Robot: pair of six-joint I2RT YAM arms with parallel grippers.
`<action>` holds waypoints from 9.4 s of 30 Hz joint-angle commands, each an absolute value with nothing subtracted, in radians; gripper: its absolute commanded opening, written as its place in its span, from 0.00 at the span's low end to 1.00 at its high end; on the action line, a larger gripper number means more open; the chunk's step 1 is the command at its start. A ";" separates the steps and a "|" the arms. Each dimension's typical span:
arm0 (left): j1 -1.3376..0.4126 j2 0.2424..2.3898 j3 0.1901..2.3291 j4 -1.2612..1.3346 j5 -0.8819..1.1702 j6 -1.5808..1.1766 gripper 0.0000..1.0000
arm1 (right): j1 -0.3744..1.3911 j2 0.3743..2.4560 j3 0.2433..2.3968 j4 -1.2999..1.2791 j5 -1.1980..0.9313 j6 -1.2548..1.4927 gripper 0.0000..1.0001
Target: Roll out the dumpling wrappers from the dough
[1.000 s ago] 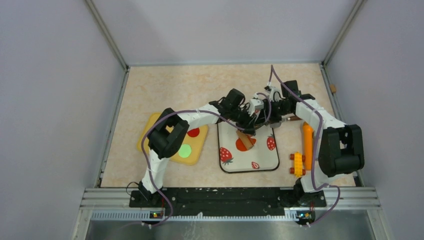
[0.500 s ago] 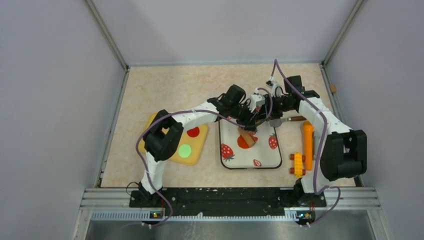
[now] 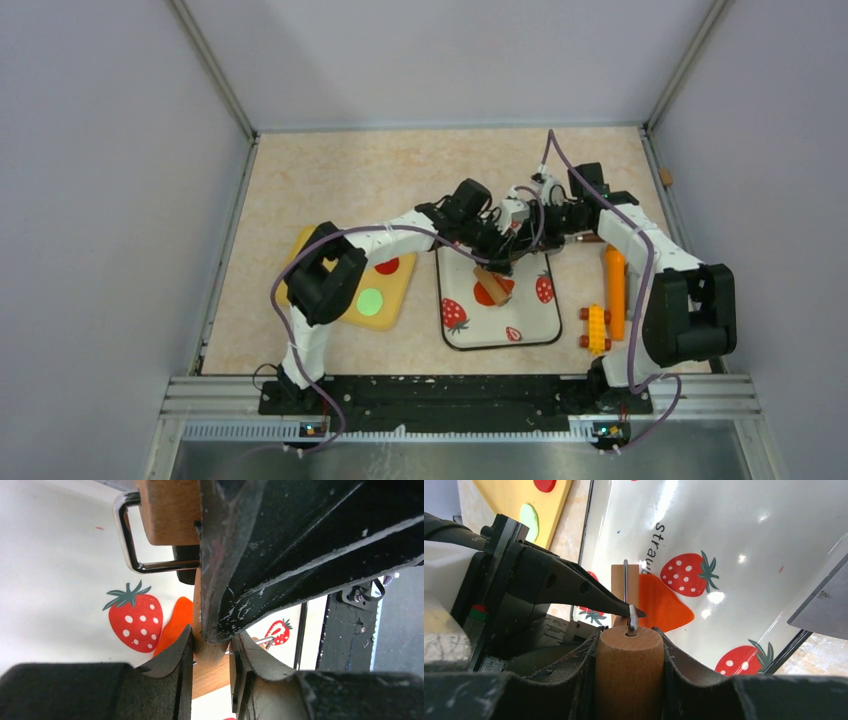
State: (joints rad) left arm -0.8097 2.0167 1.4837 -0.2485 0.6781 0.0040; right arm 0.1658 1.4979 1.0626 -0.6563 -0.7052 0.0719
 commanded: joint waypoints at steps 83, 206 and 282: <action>-0.397 1.979 1.448 -0.517 0.252 -0.199 0.50 | 0.871 1.377 1.259 -0.886 -0.344 -1.111 0.00; -0.283 2.193 1.635 -0.505 0.270 -0.288 0.00 | 0.804 1.602 1.397 -0.758 -0.444 -0.984 0.00; -0.221 2.191 1.620 -0.491 0.321 -0.280 0.00 | 0.833 1.529 1.187 -0.665 -0.457 -0.974 0.00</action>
